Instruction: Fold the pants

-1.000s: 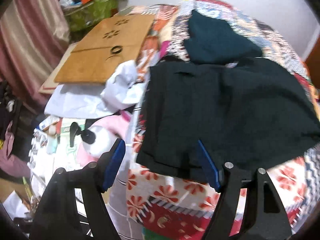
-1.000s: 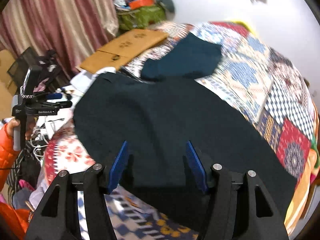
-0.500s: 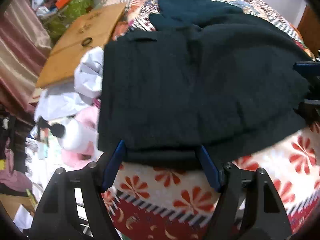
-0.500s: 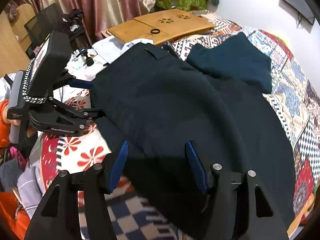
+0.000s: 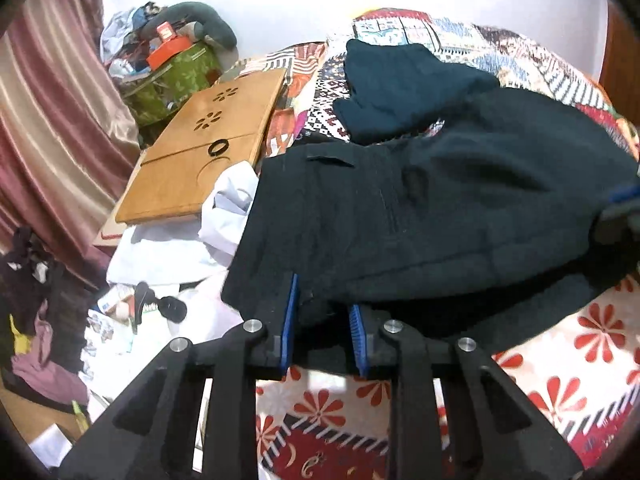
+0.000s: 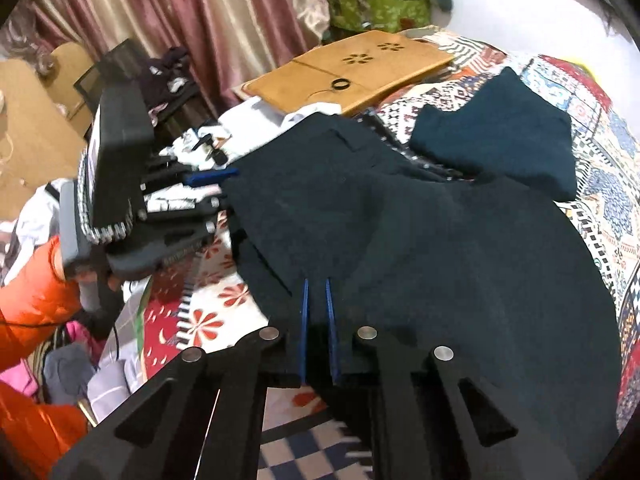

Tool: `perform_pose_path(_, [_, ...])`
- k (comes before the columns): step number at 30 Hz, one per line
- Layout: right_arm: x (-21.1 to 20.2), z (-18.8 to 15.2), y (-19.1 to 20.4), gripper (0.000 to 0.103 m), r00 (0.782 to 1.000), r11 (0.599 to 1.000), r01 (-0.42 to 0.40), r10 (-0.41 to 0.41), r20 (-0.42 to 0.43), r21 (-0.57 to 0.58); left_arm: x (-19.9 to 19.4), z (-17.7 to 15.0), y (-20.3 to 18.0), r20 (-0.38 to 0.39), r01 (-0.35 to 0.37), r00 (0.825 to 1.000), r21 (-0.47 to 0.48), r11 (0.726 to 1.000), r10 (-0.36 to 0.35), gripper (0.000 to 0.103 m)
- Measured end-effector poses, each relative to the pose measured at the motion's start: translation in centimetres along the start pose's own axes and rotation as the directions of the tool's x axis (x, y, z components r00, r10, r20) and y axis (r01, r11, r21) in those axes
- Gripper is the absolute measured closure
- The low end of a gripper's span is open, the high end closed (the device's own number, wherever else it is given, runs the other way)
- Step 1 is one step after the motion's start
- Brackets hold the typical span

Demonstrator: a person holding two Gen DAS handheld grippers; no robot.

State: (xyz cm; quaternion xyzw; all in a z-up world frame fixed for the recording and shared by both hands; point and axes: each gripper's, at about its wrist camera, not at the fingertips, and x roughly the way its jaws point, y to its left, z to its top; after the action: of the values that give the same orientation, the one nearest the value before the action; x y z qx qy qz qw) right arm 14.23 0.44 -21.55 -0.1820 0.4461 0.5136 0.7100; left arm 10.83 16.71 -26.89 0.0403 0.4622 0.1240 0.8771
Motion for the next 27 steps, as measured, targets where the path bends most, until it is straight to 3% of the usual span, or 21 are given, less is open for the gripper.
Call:
perform_pose_path(5, [1.9, -1.0, 0.2, 0.087, 0.998, 0.999, -0.008, 0.011, -0.066, 0.049, 1.2, -1.8, 0.9, -0.135, 0.123, 0.982, -0.07, 0.99, -0.132, 0.074])
perform_pose_path(7, [1.5, -0.9, 0.1, 0.073, 0.997, 0.996, -0.037, 0.042, -0.067, 0.079, 1.0, -2.3, 1.4, -0.15, 0.151, 0.975, -0.1, 0.984, -0.165, 0.072])
perform_pose_path(8, [1.1, -0.8, 0.0, 0.067, 0.996, 0.995, -0.049, 0.055, -0.067, 0.088, 0.5, -2.3, 1.9, -0.147, 0.147, 0.976, -0.11, 0.983, -0.162, 0.07])
perform_pose_path(12, [-1.7, -0.8, -0.4, 0.065, 1.0, 0.996, -0.029, 0.03, -0.004, 0.088, -2.0, -1.6, 4.0, -0.09, 0.129, 0.985, -0.154, 0.98, -0.144, 0.064])
perform_pose_path(18, [-4.8, -1.8, -4.1, 0.057, 0.99, 0.978, 0.091, -0.108, 0.088, 0.186, -2.7, 1.6, 7.1, -0.014, 0.142, 0.988, -0.27, 0.952, -0.151, 0.055])
perform_pose_path(21, [-4.4, -2.4, -6.3, 0.057, 0.983, 0.956, 0.152, -0.173, 0.063, 0.25, 0.4, 2.6, 6.1, -0.056, 0.198, 0.973, -0.305, 0.931, -0.225, 0.052])
perform_pose_path(23, [-3.6, -3.6, -7.8, 0.057, 0.979, 0.934, 0.191, -0.205, 0.016, 0.301, 3.0, 2.2, 4.1, -0.134, 0.202, 0.959, -0.285, 0.937, -0.248, 0.052])
perform_pose_path(24, [-3.0, -4.5, -8.4, 0.057, 0.979, 0.927, 0.197, -0.204, -0.012, 0.32, 3.9, 1.7, 3.1, -0.168, 0.194, 0.955, -0.264, 0.945, -0.243, 0.052])
perform_pose_path(26, [-3.2, -5.7, -8.4, 0.056, 0.977, 0.928, 0.196, -0.213, 0.018, 0.316, 5.7, 0.4, 0.9, -0.236, 0.159, 0.95, -0.2, 0.967, -0.205, 0.052])
perform_pose_path(27, [-3.5, -6.2, -8.3, 0.056, 0.975, 0.929, 0.2, -0.219, 0.026, 0.311, 5.8, -0.3, 0.1, -0.221, 0.138, 0.959, -0.174, 0.975, -0.175, 0.051])
